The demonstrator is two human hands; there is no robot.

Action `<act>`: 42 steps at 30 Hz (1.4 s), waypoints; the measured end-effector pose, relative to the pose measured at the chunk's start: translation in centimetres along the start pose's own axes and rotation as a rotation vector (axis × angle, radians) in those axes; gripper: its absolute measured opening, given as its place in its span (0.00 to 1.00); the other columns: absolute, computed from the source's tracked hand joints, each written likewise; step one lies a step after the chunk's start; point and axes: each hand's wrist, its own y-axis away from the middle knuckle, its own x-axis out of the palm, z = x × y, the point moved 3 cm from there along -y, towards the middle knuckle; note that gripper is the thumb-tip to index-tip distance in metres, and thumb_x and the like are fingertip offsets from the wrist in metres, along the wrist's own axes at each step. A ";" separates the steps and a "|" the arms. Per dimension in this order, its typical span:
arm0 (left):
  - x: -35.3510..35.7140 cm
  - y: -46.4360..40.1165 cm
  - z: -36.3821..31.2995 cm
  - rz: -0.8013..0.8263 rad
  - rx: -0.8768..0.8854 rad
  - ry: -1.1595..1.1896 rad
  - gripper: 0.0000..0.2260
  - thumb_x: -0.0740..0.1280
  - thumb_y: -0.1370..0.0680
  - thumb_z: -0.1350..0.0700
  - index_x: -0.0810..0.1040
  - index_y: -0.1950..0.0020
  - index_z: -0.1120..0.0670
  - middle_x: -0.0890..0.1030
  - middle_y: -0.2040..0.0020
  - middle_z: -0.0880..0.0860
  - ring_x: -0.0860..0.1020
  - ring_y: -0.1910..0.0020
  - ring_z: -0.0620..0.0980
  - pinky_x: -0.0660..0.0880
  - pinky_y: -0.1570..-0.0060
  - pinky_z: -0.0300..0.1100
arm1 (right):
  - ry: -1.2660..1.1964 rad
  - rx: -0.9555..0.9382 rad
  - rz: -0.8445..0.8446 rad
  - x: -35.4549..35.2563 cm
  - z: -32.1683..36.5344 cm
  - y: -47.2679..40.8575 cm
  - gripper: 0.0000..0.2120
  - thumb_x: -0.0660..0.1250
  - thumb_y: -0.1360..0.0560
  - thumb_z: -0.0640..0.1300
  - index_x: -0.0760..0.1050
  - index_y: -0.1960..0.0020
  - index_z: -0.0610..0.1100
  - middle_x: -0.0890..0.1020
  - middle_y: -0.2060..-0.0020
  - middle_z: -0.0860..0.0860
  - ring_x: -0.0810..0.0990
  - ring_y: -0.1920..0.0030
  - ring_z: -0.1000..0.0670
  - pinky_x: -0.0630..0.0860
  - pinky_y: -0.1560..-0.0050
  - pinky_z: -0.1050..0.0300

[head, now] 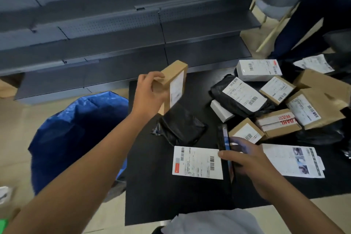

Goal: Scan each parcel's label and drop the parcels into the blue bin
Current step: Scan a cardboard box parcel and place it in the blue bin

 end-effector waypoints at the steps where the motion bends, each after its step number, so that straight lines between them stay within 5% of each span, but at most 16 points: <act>1: -1.5 1.3 0.6 -0.036 -0.113 0.165 0.19 0.73 0.27 0.64 0.77 0.43 0.46 0.74 0.39 0.49 0.77 0.42 0.50 0.80 0.45 0.46 | 0.009 -0.004 0.012 0.7 0.1 0.5 0.51 0.76 0.52 0.65 0.75 0.30 0.52 0.80 0.33 0.47 0.78 0.33 0.40 0.76 0.33 0.32; 7: -6.8 11.8 7.7 -0.235 -0.535 0.842 0.14 0.69 0.24 0.67 0.76 0.40 0.55 0.80 0.39 0.63 0.81 0.40 0.62 0.82 0.46 0.53 | 0.078 -0.016 0.072 5.0 -0.4 2.0 0.48 0.78 0.50 0.64 0.76 0.32 0.50 0.81 0.35 0.47 0.79 0.35 0.40 0.77 0.35 0.33; 12: -7.3 20.8 12.9 -0.449 -0.779 1.111 0.14 0.66 0.21 0.67 0.75 0.40 0.53 0.84 0.49 0.56 0.80 0.46 0.58 0.82 0.58 0.44 | 0.134 -0.026 0.097 8.5 -1.5 2.8 0.52 0.79 0.51 0.63 0.76 0.29 0.49 0.81 0.35 0.44 0.80 0.35 0.38 0.77 0.36 0.32; 15: -6.7 24.7 15.0 -0.479 -0.898 1.207 0.15 0.67 0.20 0.65 0.75 0.35 0.54 0.87 0.52 0.54 0.83 0.46 0.57 0.83 0.51 0.48 | 0.177 -0.030 0.118 10.2 -2.3 3.5 0.41 0.82 0.42 0.57 0.78 0.32 0.47 0.83 0.38 0.44 0.81 0.38 0.39 0.80 0.40 0.38; 18: -5.9 27.4 17.0 -0.493 -0.973 1.221 0.18 0.67 0.20 0.65 0.73 0.31 0.56 0.85 0.44 0.58 0.83 0.43 0.57 0.81 0.46 0.54 | 0.174 -0.014 0.139 11.2 -3.4 4.2 0.23 0.77 0.28 0.45 0.79 0.34 0.46 0.84 0.41 0.43 0.83 0.42 0.41 0.82 0.43 0.43; 23: -4.6 29.7 19.3 -0.458 -0.990 1.185 0.20 0.67 0.23 0.69 0.73 0.32 0.56 0.81 0.37 0.60 0.81 0.40 0.58 0.82 0.53 0.48 | 0.193 0.029 0.082 11.5 -5.9 5.7 0.26 0.79 0.29 0.48 0.78 0.33 0.49 0.81 0.36 0.45 0.82 0.39 0.40 0.81 0.38 0.38; 29: -4.0 31.5 19.7 -0.395 -0.980 1.060 0.23 0.69 0.24 0.70 0.71 0.33 0.52 0.80 0.41 0.56 0.82 0.47 0.51 0.79 0.54 0.42 | 0.195 0.059 0.089 10.9 -7.6 6.8 0.23 0.76 0.26 0.43 0.77 0.32 0.47 0.79 0.35 0.45 0.82 0.42 0.40 0.85 0.51 0.47; 36: -2.6 33.6 19.0 -0.348 -1.017 0.904 0.30 0.72 0.25 0.67 0.66 0.27 0.54 0.79 0.44 0.55 0.80 0.47 0.50 0.77 0.50 0.44 | 0.247 0.002 0.120 9.6 -7.1 5.2 0.46 0.80 0.48 0.61 0.78 0.32 0.49 0.79 0.34 0.44 0.80 0.37 0.38 0.81 0.38 0.35; 42: 0.1 36.6 15.4 -0.360 -1.152 0.740 0.36 0.76 0.26 0.61 0.60 0.24 0.51 0.79 0.46 0.53 0.81 0.48 0.53 0.77 0.57 0.42 | 0.235 0.057 0.218 6.8 -7.0 3.2 0.23 0.77 0.26 0.47 0.78 0.33 0.49 0.81 0.37 0.45 0.81 0.38 0.40 0.81 0.39 0.38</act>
